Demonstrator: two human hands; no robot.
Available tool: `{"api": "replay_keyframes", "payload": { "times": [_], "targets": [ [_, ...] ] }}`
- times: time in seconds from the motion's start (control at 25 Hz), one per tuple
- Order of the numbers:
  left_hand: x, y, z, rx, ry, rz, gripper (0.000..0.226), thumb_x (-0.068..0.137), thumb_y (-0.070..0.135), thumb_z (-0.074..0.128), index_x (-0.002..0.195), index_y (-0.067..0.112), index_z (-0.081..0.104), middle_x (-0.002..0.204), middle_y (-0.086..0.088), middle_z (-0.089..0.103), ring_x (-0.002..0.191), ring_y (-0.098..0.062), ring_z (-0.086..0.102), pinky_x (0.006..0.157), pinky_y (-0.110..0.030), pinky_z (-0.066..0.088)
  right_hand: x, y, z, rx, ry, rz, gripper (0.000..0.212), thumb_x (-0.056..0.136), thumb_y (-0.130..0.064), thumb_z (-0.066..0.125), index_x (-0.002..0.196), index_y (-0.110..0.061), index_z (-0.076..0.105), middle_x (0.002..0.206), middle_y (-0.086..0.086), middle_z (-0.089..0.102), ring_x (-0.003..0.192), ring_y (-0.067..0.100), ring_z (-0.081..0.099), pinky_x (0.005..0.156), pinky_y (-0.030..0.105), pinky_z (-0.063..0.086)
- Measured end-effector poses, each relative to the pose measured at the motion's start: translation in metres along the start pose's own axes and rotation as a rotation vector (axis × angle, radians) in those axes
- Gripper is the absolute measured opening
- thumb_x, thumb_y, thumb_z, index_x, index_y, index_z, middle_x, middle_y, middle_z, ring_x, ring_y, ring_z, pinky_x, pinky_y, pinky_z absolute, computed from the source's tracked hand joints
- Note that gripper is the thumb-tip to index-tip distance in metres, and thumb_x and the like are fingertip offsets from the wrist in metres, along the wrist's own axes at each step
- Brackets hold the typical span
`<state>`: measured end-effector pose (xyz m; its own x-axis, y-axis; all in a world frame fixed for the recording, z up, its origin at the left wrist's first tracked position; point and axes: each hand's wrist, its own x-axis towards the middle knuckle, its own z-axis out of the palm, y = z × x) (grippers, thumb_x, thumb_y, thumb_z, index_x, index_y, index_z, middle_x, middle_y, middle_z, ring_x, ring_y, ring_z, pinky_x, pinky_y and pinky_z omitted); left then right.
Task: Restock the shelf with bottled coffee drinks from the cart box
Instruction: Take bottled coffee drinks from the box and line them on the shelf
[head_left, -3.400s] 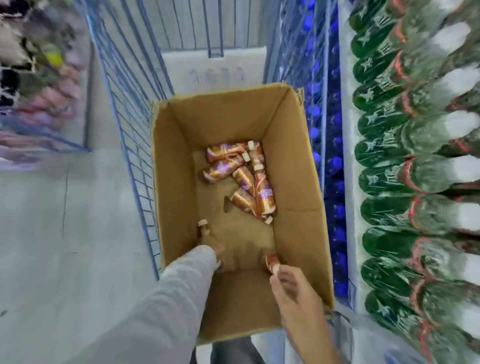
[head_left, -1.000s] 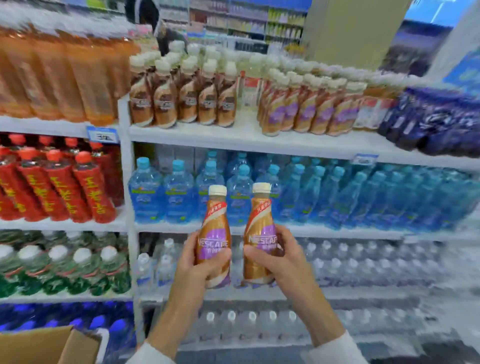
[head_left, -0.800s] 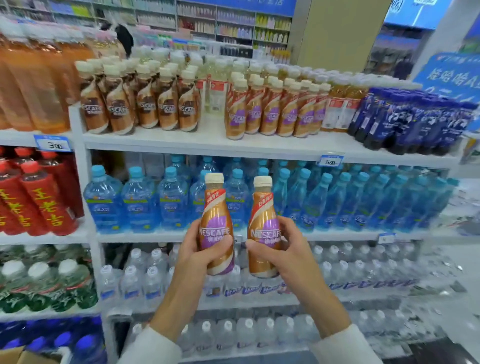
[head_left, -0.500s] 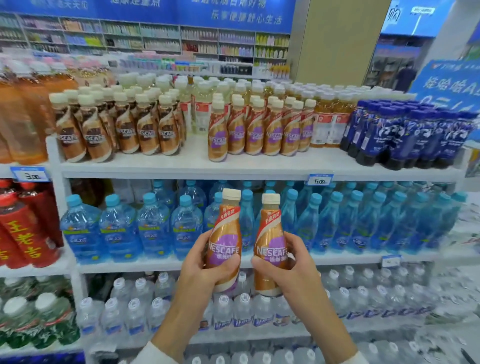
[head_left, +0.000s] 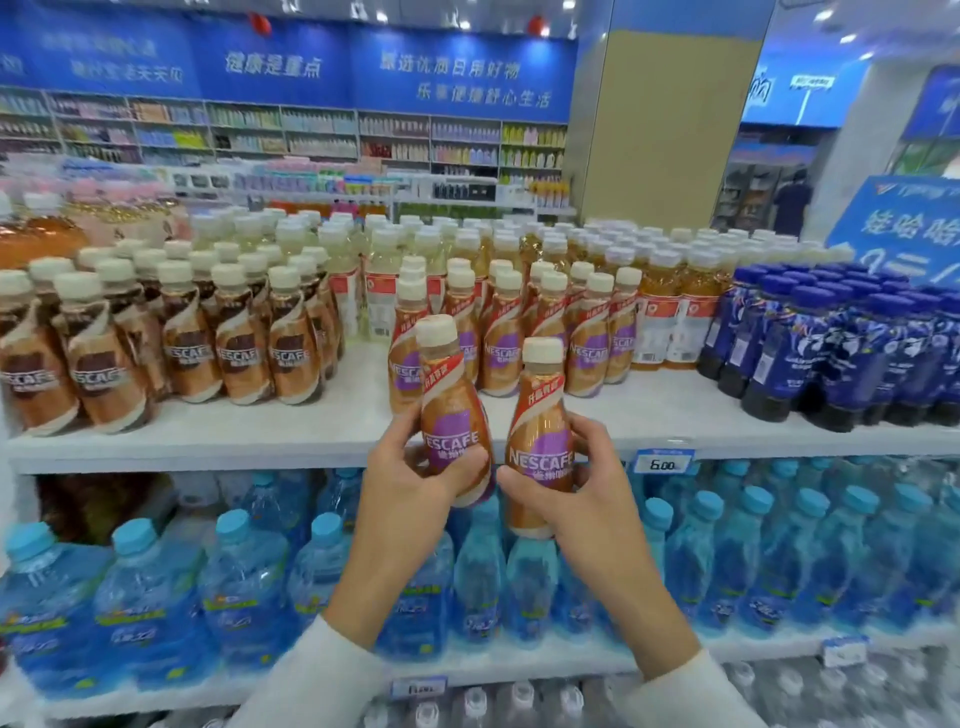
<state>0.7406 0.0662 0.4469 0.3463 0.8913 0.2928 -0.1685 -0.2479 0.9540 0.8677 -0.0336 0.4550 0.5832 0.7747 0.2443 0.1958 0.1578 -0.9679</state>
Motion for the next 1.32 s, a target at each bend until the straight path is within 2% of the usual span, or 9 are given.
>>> {"api": "replay_keyframes", "payload": {
  "times": [0.12,0.24,0.4,0.48,0.6,0.8,0.96,1.12,1.32],
  "targets": [
    [0.044,0.0,0.016,0.064,0.009,0.074,0.062,0.081,0.013,0.081,0.136,0.025,0.056,0.116,0.007,0.071,0.103,-0.006,0.069,0.087,-0.027,0.057,0.049,-0.005,0.009,-0.027,0.066,-0.072,0.074,0.075,-0.022,0.088,0.134,-0.029,0.046,0.123,-0.009,0.06,0.101,-0.001,0.065,0.072,0.016,0.057],
    [0.071,-0.008,0.03,0.112,0.057,0.111,0.068,0.083,0.016,0.08,0.143,0.022,0.049,0.127,0.007,0.066,0.108,-0.001,0.065,0.089,-0.017,0.055,0.09,-0.001,0.011,-0.041,0.081,-0.094,0.075,0.075,-0.023,0.088,0.134,-0.03,0.043,0.125,-0.01,0.058,0.105,-0.001,0.062,0.079,0.015,0.055],
    [0.083,-0.026,0.045,0.168,0.121,0.119,0.07,0.082,0.019,0.081,0.142,0.03,0.047,0.133,0.013,0.059,0.12,-0.004,0.059,0.101,-0.028,0.052,0.127,0.018,0.006,-0.022,0.036,-0.083,0.074,0.074,-0.017,0.088,0.131,-0.029,0.043,0.126,-0.007,0.06,0.106,0.0,0.064,0.092,0.024,0.056],
    [0.082,-0.033,0.053,0.198,0.161,0.127,0.071,0.083,0.019,0.08,0.145,0.029,0.046,0.132,0.018,0.056,0.123,-0.004,0.057,0.102,-0.025,0.049,0.136,0.027,0.004,-0.01,-0.002,-0.077,0.072,0.075,-0.014,0.087,0.13,-0.029,0.043,0.123,-0.009,0.061,0.101,-0.006,0.065,0.086,0.017,0.056],
    [0.084,-0.039,0.06,0.213,0.207,0.139,0.071,0.085,0.022,0.078,0.147,0.032,0.045,0.138,0.015,0.055,0.124,0.0,0.054,0.103,-0.022,0.048,0.144,0.036,0.002,0.005,-0.034,-0.085,0.07,0.074,-0.014,0.088,0.127,-0.03,0.045,0.12,-0.016,0.058,0.098,-0.015,0.061,0.079,0.009,0.053],
    [0.073,-0.056,0.056,0.219,0.269,0.137,0.072,0.08,0.026,0.084,0.142,0.034,0.049,0.135,0.017,0.058,0.123,-0.001,0.057,0.102,-0.032,0.052,0.138,0.047,-0.01,-0.014,-0.121,-0.059,0.074,0.071,-0.016,0.09,0.13,-0.031,0.048,0.121,-0.016,0.062,0.102,-0.008,0.063,0.084,0.014,0.055],
    [0.068,-0.064,0.057,0.381,0.347,0.191,0.068,0.079,0.03,0.084,0.138,0.031,0.05,0.127,0.016,0.056,0.12,-0.008,0.057,0.099,-0.037,0.054,0.125,0.056,-0.016,-0.037,-0.079,-0.073,0.06,0.078,-0.011,0.084,0.123,-0.037,0.055,0.113,-0.021,0.067,0.103,-0.004,0.066,0.085,0.018,0.055],
    [0.07,-0.065,0.063,0.438,0.407,0.226,0.065,0.081,0.031,0.082,0.137,0.03,0.049,0.125,0.017,0.048,0.118,-0.009,0.056,0.096,-0.03,0.054,0.127,0.057,-0.007,-0.031,-0.032,-0.077,0.054,0.077,-0.011,0.085,0.118,-0.035,0.058,0.111,-0.016,0.07,0.1,-0.003,0.067,0.084,0.015,0.055],
    [0.076,-0.072,0.064,0.442,0.475,0.218,0.065,0.082,0.03,0.081,0.139,0.022,0.051,0.123,0.018,0.038,0.121,-0.014,0.054,0.097,-0.024,0.049,0.134,0.059,0.003,-0.053,-0.008,-0.087,0.054,0.076,-0.016,0.087,0.12,-0.03,0.058,0.112,-0.016,0.069,0.1,-0.004,0.066,0.085,0.013,0.054]
  ]
}}
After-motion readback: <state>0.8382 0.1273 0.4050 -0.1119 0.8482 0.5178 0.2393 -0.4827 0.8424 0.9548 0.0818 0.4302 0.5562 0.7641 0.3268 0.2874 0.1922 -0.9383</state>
